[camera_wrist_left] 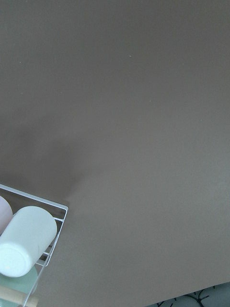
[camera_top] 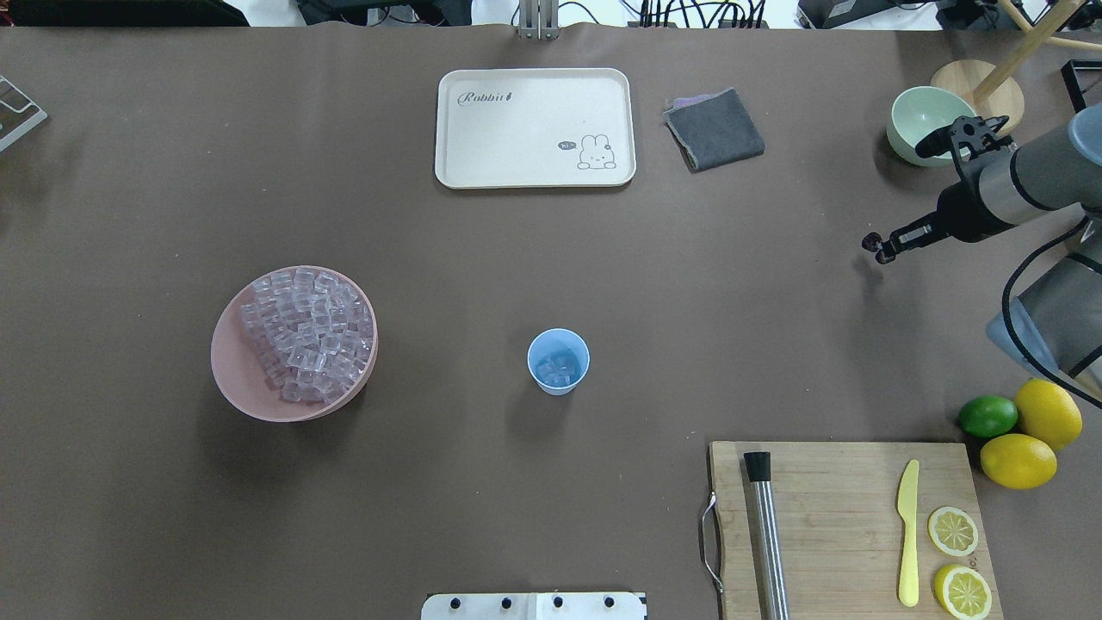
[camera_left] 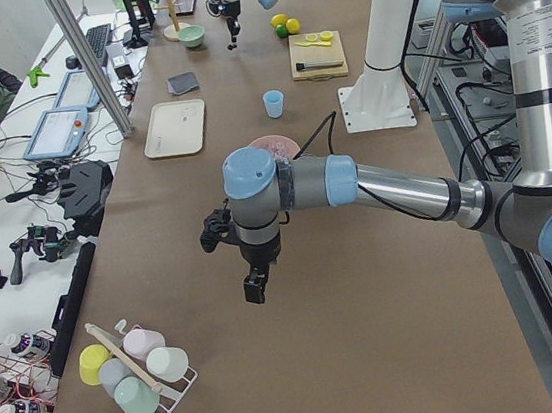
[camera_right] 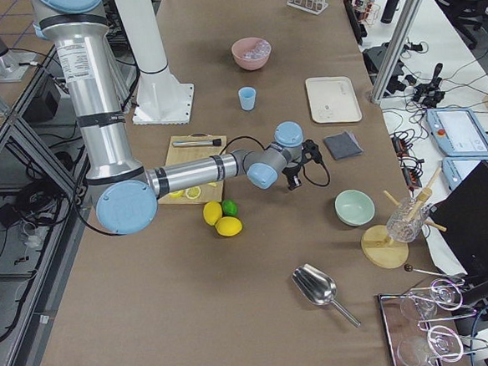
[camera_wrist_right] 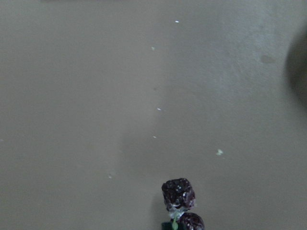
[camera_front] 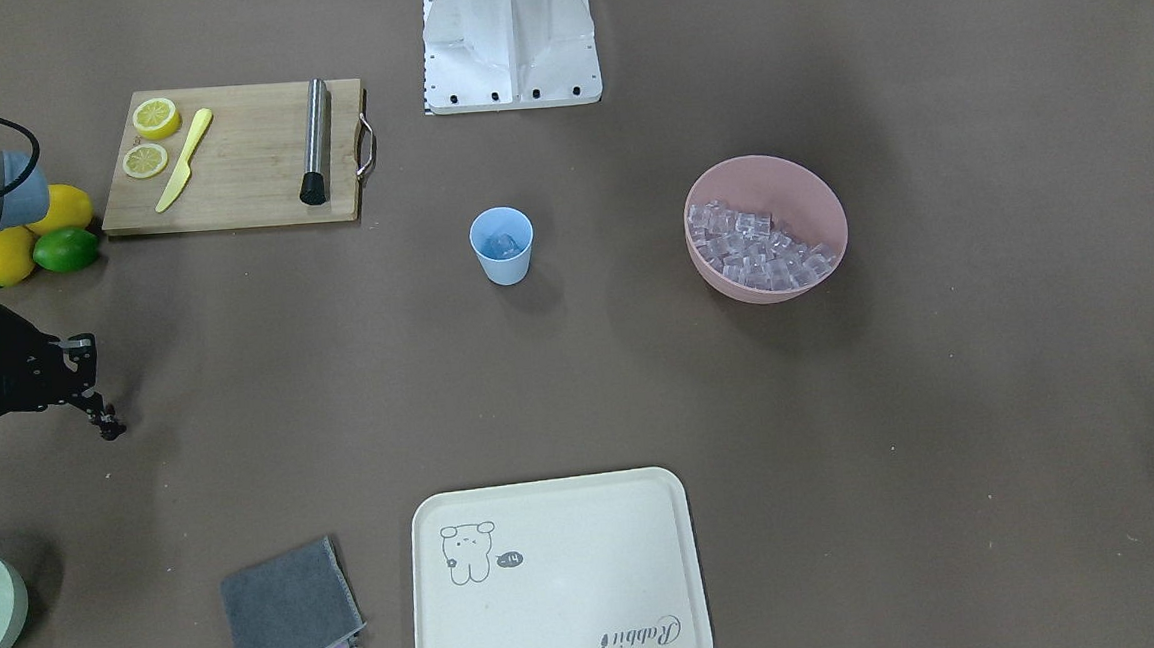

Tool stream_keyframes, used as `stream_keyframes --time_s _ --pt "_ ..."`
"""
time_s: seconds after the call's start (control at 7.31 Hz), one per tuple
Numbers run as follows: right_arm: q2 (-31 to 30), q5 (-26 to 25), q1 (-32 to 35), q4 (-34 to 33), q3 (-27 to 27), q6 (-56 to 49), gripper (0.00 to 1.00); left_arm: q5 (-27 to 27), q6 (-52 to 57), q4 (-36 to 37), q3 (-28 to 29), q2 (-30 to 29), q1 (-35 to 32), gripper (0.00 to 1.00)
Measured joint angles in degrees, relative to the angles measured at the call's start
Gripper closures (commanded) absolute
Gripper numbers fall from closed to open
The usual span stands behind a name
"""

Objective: Put ice and cherries in cup
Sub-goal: 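Carry the cherries with the right gripper over the light-blue cup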

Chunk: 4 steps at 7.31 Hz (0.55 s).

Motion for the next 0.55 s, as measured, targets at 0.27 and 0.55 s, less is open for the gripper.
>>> stream_keyframes --time_s 0.27,0.55 --pt "3.11 -1.1 -3.69 -0.09 4.12 7.63 1.0 0.0 0.0 -0.03 0.04 0.0 0.0 0.02" --pt "7.28 -4.57 -10.14 -0.35 8.72 16.06 1.0 0.0 -0.02 -0.04 -0.02 -0.06 0.0 0.02"
